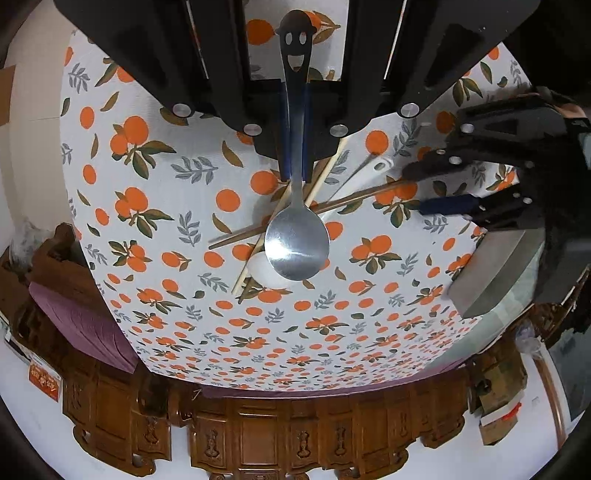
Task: Organize utensils
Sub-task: 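Grasp a wooden chopstick with the left gripper while the right lifts the metal spoon, then carry the chopstick into the tray and open the left gripper while the right carries the spoon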
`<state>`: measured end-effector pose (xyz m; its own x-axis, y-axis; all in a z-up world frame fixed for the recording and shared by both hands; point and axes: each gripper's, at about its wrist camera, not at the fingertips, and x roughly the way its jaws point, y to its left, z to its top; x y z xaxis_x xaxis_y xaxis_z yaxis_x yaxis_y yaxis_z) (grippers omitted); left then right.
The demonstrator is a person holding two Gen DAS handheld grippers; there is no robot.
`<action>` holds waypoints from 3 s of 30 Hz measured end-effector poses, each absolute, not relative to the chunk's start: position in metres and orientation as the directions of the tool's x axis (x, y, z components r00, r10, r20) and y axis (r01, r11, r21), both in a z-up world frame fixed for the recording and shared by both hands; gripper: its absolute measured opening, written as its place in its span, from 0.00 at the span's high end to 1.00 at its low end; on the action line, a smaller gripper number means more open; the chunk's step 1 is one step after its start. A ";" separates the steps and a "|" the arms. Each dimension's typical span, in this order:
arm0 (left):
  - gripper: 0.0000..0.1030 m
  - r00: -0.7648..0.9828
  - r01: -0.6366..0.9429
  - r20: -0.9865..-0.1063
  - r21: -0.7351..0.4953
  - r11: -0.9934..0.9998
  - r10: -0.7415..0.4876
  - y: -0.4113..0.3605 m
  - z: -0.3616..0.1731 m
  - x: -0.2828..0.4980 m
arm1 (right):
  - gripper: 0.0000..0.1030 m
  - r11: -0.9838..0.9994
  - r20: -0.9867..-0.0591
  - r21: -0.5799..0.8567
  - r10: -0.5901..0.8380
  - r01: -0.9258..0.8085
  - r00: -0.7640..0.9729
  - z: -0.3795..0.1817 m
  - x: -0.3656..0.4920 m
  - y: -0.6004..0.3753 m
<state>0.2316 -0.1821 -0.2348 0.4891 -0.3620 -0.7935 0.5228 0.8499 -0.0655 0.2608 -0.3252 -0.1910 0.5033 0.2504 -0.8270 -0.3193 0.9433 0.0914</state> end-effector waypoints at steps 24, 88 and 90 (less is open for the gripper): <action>0.96 0.544 0.490 -0.748 -0.084 0.867 -0.381 -0.151 -0.186 0.196 | 0.93 0.933 -0.801 0.080 0.269 -0.350 0.534 -0.161 0.241 -0.287; 0.96 0.580 0.174 -0.810 0.027 0.984 -0.080 0.056 -0.184 0.186 | 0.93 0.819 -0.782 0.095 0.413 -0.566 0.467 -0.135 0.232 -0.110; 0.95 0.576 0.174 -0.813 0.022 0.984 -0.084 0.056 -0.184 0.186 | 0.93 0.817 -0.782 0.092 0.413 -0.569 0.467 -0.134 0.231 -0.107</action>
